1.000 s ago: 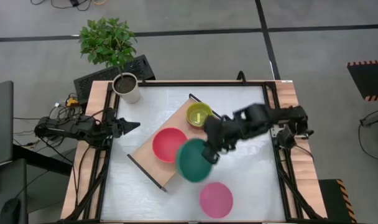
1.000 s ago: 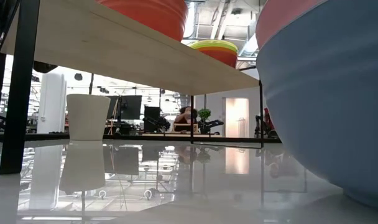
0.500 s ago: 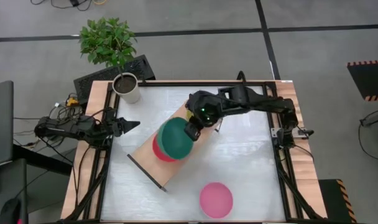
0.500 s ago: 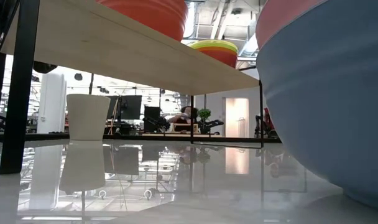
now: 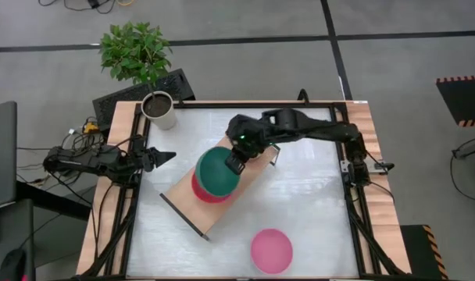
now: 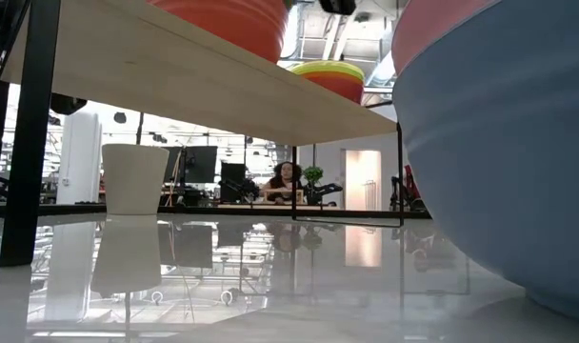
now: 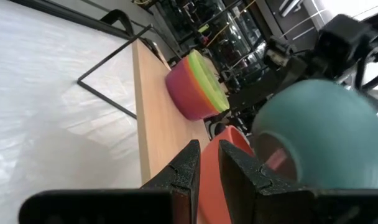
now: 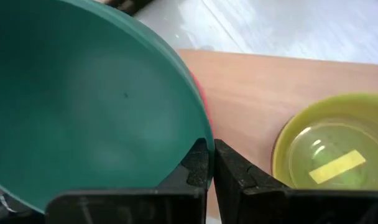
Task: Place and stack bowls onto a shelf
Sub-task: Stack the green bowl on top of the red bowl into the shelf
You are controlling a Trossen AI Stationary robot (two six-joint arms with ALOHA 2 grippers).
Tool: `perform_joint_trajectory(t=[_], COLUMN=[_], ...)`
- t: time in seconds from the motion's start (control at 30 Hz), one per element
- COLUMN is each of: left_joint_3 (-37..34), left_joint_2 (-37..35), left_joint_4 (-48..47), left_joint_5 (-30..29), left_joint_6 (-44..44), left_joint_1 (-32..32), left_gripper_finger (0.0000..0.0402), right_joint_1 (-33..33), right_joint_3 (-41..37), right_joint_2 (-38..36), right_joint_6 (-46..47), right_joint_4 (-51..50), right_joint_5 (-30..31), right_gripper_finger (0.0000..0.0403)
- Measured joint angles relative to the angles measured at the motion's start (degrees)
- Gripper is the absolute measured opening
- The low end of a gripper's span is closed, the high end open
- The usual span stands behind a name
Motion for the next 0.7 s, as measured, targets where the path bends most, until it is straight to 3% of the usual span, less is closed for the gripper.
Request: perform_joint_trajectory(t=[0.3,0.7], left_joint_3=[0.0,0.0], left_joint_2=[0.0,0.0], left_joint_4=[0.04,0.01], left_joint_5=[-0.35,-0.81], left_joint_6=[-0.03,-0.05], left_joint_1=[0.0,0.0], left_gripper_finger=[0.0043,0.0043], right_joint_1=[0.04,-1.11], right_joint_3=[0.13,0.13], right_joint_2=[1.17,1.17], right_joint_6=[-2.08,-3.87], right_joint_4=[0.91,1.24], right_joint_5=[-0.44,-2.91], right_gripper_finger=[0.005,0.014])
